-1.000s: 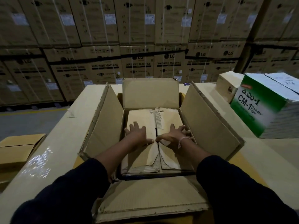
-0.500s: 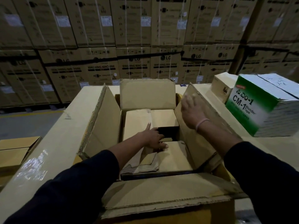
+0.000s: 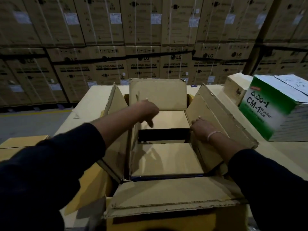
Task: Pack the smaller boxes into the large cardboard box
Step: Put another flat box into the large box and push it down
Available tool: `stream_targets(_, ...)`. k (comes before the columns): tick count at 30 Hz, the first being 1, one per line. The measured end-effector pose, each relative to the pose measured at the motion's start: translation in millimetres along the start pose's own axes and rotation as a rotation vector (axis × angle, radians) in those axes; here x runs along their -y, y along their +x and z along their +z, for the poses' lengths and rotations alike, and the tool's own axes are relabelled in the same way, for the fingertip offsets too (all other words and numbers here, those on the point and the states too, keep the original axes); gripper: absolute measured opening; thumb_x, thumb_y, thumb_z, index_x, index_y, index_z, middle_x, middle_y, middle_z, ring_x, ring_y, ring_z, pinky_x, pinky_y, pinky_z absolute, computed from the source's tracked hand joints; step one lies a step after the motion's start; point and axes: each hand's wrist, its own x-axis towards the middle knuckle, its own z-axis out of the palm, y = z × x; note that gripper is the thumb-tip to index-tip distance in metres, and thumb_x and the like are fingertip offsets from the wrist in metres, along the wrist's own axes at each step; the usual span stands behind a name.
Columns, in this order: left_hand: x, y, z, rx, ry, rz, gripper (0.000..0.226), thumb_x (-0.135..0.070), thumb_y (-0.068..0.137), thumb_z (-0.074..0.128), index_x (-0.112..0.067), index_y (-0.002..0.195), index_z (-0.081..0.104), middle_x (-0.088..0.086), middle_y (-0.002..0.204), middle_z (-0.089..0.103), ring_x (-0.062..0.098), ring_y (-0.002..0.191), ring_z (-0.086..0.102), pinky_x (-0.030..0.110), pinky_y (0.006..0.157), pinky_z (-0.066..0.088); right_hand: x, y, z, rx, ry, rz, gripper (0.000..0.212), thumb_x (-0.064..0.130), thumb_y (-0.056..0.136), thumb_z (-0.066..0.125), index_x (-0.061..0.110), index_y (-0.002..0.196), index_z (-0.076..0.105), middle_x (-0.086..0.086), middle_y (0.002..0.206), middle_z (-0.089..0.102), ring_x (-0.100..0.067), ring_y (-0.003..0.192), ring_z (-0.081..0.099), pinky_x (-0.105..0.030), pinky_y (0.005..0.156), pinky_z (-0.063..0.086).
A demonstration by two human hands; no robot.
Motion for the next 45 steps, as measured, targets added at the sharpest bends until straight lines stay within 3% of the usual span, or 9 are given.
stream_targets(4,48.5,-37.2,74.4,0.154,0.042,-0.151,0.093,-0.075,0.083,0.063,-0.024,0.157,0.039,0.009,0.155,0.047,0.033,0.145,0.041,0.051,0.122,0.027,-1.0,0.3,11.8,-0.059,-0.009,-0.023,0.039,0.037,0.104,0.051,0.022,0.137,0.065,-0.005,0.137,0.061,-0.024,0.130,0.054,-0.041,0.124,0.025)
stream_targets(8,66.0,-51.2,121.6,0.170,0.119,-0.063,0.102,-0.092,0.083,0.027,-0.031,0.165,0.017,0.012,0.172,0.011,0.042,0.157,0.001,0.057,0.126,-0.002,-1.9,3.7,16.6,-0.111,0.012,-0.049,0.042,0.048,0.100,0.050,0.025,0.130,0.069,-0.002,0.128,0.064,-0.023,0.120,0.056,-0.038,0.114,0.033)
stream_targets(14,47.5,-21.9,98.0,0.214,0.129,-0.134,0.110,-0.086,0.078,0.055,-0.032,0.165,0.015,0.012,0.169,0.023,0.040,0.155,0.018,0.059,0.126,0.009,-0.2,5.9,21.9,-0.129,0.117,-0.033,0.048,0.055,0.101,0.043,0.025,0.129,0.068,-0.002,0.122,0.064,-0.022,0.115,0.056,-0.038,0.108,0.035)
stream_targets(21,-9.3,33.2,96.4,0.122,-0.066,-0.262,0.113,-0.083,0.085,0.051,-0.032,0.164,-0.013,0.011,0.172,-0.011,0.043,0.157,-0.006,0.080,0.113,0.004,0.7,14.3,25.5,-0.194,0.253,-0.005,0.049,0.051,0.104,0.040,0.019,0.131,0.066,-0.009,0.126,0.062,-0.027,0.120,0.056,-0.041,0.113,0.037)
stream_targets(27,-6.8,56.2,106.6,-0.023,-0.076,-0.142,0.071,-0.043,0.103,0.053,-0.020,0.160,0.019,0.017,0.156,0.038,0.037,0.138,0.045,0.065,0.120,0.024,-4.0,18.8,28.7,-0.255,0.367,0.013,0.038,0.045,0.103,0.050,0.017,0.119,0.069,-0.007,0.116,0.062,-0.024,0.109,0.056,-0.037,0.096,0.045)
stream_targets(32,45.2,67.3,61.4,-0.248,-0.164,-0.170,0.033,-0.042,0.106,0.045,-0.016,0.118,0.062,0.007,0.104,0.068,0.024,0.086,0.065,0.038,0.071,0.053,-0.2,21.4,22.7,-0.227,0.429,0.038,0.030,0.041,0.102,0.051,0.020,0.103,0.073,-0.001,0.093,0.070,-0.018,0.085,0.065,-0.036,0.084,0.055)
stream_targets(36,84.1,91.1,50.0,-0.368,-0.104,-0.286,0.050,-0.023,0.107,0.048,-0.014,0.153,0.031,0.019,0.136,0.055,0.033,0.112,0.060,0.043,0.087,0.053,3.5,31.9,26.8,-0.129,0.395,0.030,0.037,0.047,0.102,0.046,0.020,0.093,0.070,-0.003,0.086,0.070,-0.022,0.084,0.065,-0.038,0.093,0.050)
stream_targets(39,92.0,107.0,57.3,-0.257,-0.014,-0.366,0.094,-0.023,0.101,0.058,-0.020,0.164,-0.013,0.024,0.169,-0.008,0.042,0.157,0.003,0.056,0.124,0.020,7.9,33.6,36.3,-0.091,0.427,-0.006,0.039,0.055,0.099,0.049,0.024,0.104,0.072,0.002,0.088,0.071,-0.021,0.097,0.066,-0.038,0.108,0.042)
stream_targets(45,89.6,128.7,77.6,0.056,-0.074,-0.348,0.093,-0.028,0.103,0.056,-0.024,0.164,-0.014,0.016,0.169,-0.022,0.039,0.157,-0.014,0.062,0.125,0.001,13.6,28.0,41.4,0.068,0.481,-0.180,0.058,0.067,0.101,0.034,0.031,0.129,0.070,0.000,0.117,0.076,-0.016,0.127,0.059,-0.053,0.127,-0.009)
